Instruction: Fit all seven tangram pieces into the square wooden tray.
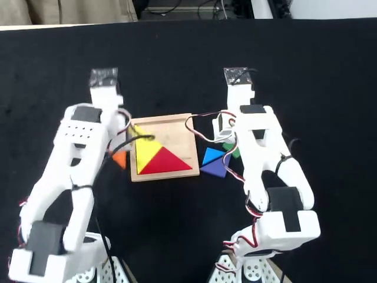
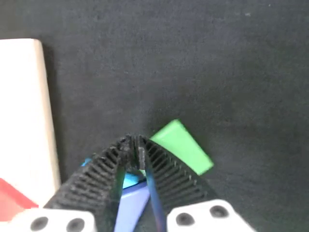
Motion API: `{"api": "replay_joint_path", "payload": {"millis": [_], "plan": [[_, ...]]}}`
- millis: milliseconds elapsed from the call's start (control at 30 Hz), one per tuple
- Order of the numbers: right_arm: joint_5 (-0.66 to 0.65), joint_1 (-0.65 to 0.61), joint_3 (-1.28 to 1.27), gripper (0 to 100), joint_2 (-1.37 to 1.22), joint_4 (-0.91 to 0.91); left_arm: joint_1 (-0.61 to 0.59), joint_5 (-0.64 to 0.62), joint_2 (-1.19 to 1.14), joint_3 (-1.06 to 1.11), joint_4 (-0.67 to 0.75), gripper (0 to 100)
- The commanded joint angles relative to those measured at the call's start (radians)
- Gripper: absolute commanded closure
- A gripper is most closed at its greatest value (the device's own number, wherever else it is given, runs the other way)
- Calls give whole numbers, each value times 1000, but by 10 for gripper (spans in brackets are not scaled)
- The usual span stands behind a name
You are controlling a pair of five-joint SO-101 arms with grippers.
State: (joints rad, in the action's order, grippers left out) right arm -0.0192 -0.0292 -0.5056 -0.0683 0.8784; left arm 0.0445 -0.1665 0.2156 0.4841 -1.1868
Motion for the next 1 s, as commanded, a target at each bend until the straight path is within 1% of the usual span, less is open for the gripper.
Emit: {"api": "replay_joint_path", "payload": {"millis": [0, 67, 133, 200, 333, 467, 733, 967], "plan": [[0, 71, 68, 987, 12, -15, 143, -175, 75, -171, -51, 968], [0, 97, 79, 987, 5, -18, 240, -249, 64, -182, -31, 967], [0, 110, 68, 987, 5, -52, 331, -281, 41, -170, 46, 966], [0, 115, 54, 987, 5, -81, 383, -304, 11, -162, 123, 966], [0, 115, 50, 987, 5, -91, 415, -477, -92, -143, 282, 967], [0, 115, 51, 987, 5, -94, 418, -591, -230, -151, 341, 967], [0, 114, 50, 987, 4, -120, 401, -589, -405, -248, 339, 970], [-5, 109, 36, 987, 4, -126, 394, -588, -436, -252, 341, 970]]}}
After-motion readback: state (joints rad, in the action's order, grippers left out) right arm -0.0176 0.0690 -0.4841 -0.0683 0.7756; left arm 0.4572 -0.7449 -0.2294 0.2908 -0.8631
